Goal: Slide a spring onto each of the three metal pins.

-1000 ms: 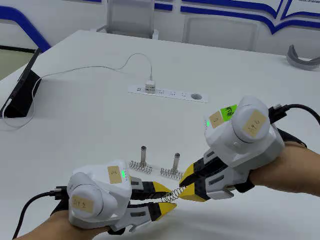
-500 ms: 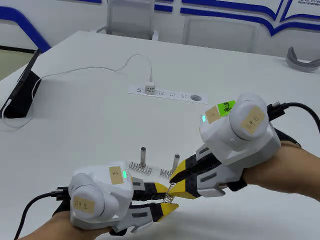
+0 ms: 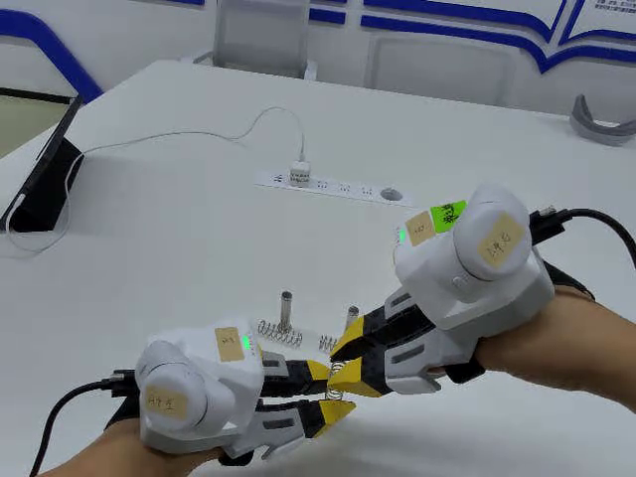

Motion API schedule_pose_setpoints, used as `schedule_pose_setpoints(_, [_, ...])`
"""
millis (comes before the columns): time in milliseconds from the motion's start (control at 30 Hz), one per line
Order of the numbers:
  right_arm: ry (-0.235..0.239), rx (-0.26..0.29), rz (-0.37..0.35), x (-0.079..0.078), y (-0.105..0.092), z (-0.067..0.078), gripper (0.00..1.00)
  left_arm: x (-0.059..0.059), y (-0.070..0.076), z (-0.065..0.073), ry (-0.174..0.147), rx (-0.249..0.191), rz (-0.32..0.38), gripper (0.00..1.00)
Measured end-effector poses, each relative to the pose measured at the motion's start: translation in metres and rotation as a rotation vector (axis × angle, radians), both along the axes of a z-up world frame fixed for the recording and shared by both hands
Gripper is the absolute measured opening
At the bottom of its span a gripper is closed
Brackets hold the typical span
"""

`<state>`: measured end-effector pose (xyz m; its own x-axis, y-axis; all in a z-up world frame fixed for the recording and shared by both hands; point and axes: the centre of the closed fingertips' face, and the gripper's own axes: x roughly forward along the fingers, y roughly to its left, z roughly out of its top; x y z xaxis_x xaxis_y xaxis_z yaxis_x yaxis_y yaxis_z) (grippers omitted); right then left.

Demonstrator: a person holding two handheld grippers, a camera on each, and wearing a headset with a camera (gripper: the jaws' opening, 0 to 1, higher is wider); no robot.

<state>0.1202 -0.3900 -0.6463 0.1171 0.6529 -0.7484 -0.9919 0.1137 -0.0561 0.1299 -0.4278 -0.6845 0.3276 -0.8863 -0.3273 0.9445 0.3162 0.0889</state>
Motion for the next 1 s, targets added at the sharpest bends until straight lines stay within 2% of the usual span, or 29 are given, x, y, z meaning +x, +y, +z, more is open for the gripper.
schedule_pose_setpoints(133, [0.001,0.005,-0.008,0.001,0.000,-0.001,0.13,0.003,0.000,0.003,0.015,-0.024,0.013,0.11])
schedule_pose_setpoints(400, [-0.009,0.029,-0.027,0.004,0.002,-0.001,0.12,0.004,0.001,0.003,0.021,-0.031,0.022,0.11])
schedule_pose_setpoints(600, [-0.010,0.035,-0.042,0.006,0.003,0.000,0.12,0.006,0.002,0.004,0.001,-0.027,0.027,0.12])
schedule_pose_setpoints(1000, [-0.020,0.043,-0.090,0.015,-0.008,0.007,0.12,0.012,0.012,0.005,0.021,-0.035,0.071,0.29])
